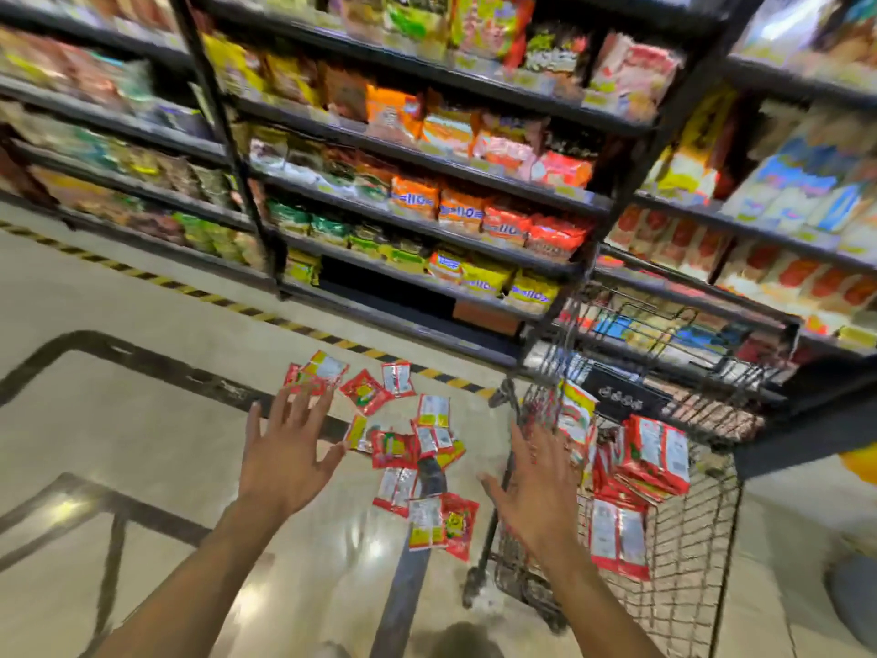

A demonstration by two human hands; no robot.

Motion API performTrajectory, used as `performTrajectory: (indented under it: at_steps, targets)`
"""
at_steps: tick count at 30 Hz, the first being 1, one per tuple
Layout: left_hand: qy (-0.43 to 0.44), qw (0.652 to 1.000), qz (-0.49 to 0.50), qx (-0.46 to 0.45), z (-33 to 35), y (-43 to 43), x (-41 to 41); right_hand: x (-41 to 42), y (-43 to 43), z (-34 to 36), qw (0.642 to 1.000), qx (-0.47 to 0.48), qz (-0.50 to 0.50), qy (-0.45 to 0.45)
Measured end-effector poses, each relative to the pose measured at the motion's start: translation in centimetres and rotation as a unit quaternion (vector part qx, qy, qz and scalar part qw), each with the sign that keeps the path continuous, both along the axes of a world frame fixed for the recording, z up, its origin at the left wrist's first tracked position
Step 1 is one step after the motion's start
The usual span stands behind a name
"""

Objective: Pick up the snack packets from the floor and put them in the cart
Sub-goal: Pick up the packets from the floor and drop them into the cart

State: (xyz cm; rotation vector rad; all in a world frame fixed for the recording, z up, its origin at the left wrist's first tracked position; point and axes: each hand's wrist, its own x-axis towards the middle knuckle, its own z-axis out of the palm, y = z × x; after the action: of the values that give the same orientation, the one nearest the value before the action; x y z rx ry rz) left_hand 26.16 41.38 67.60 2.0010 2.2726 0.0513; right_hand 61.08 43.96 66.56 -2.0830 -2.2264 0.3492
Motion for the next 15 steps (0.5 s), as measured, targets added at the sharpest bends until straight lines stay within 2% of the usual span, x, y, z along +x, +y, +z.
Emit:
performTrajectory:
  at_steps: [6,10,12,15]
  targets:
    - [-0.011,0.998,0.029,-0.047,-0.6,-2.5,-5.2,-5.2,-2.6,-1.7,0.999,-0.035,-0.004,-0.003]
    - [-0.017,0.997,0.015,-0.072,-1.9,-2.3,-4.8,-6.6,-3.4,-2.7,0.998,-0.068,-0.013,-0.006]
    - [-0.015,0.994,-0.007,-0.107,-4.0,0.0,-3.2,-5.7,-3.1,-4.5,0.993,-0.102,-0.054,0.002]
    - [-0.012,0.993,-0.016,-0.119,-5.3,0.7,-2.1,-6.0,-3.2,-5.1,0.993,-0.103,-0.055,0.024]
